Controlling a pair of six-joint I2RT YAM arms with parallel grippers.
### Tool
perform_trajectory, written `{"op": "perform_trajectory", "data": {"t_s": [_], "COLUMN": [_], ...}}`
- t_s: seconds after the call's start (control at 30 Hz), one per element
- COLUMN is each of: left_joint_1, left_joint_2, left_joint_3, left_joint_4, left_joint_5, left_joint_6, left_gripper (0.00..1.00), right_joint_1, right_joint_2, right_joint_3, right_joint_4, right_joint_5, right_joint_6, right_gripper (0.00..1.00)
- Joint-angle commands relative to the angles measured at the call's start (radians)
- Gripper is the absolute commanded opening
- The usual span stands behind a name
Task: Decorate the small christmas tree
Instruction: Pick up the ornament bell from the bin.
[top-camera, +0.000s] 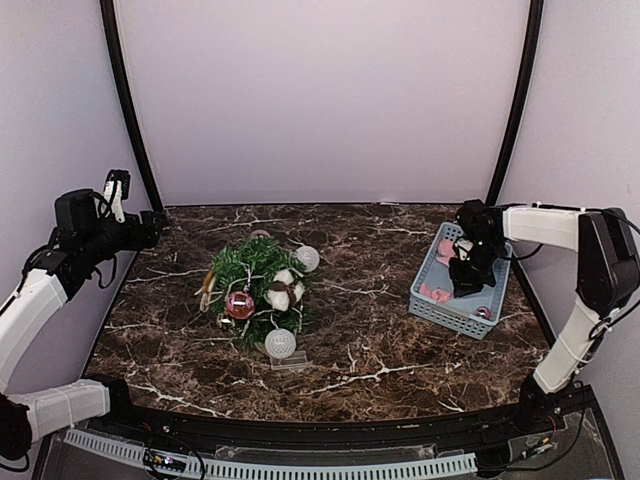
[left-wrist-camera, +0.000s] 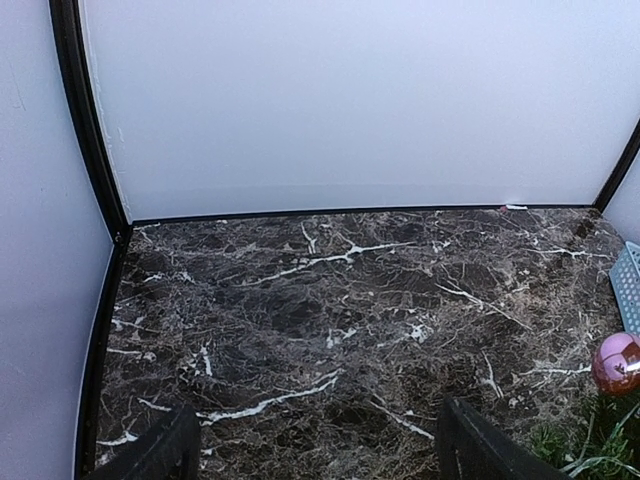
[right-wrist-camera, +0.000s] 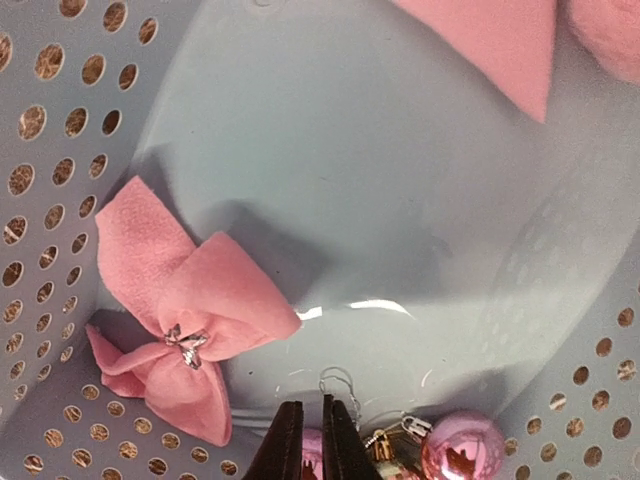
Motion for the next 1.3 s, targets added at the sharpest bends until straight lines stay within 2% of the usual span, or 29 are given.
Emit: {"op": "perform_trajectory", "data": {"t_s": [0.0,0.07,0.27,0.57,0.7,0.93,1.27], "left_joint_1": [0.005,0.005,0.005,0.005,0.005,0.005,0.005], "left_joint_2": [-0.024,-0.026,-0.026,-0.051,-0.055,-0.053,-0.05], "left_joint_3": [-0.008,-0.006,0.0,-0.004,-0.004,-0.003,-0.005], "left_joint_4": [0.024,0.026,0.03,0.028,0.027,0.028,0.027], "left_joint_5": [0.011,0.019,0.03,0.019,0.015,0.011,0.006], "left_joint_6": [-0.011,-0.018,-0.023,-0.018,-0.016,-0.014,-0.011], "left_gripper": [0.84,0.84,0.84,0.84,0.84,0.84,0.84], "right_joint_1": [0.003,0.003,0.005,0.006,0.005,0.005,0.006], "right_joint_2": [-0.08,-0.108,-0.124,-0.006,0.017,0.037,-0.032], "right_joint_3": [0.032,0.02,-0.021,0.004,-0.016,-0.065,-0.069], "right_joint_4": [-0.105,-0.134,-0.183,-0.154,-0.12,-0.032,0.022], "right_joint_5": [0.124,0.125,0.206,0.296,0.317,0.225,0.148], "right_joint_6": [0.031,0.053,0.104,0.122,0.135,0.149,0.156], "right_gripper": [0.2,0.31,0.47,0.59,0.6,0.53,0.5]}}
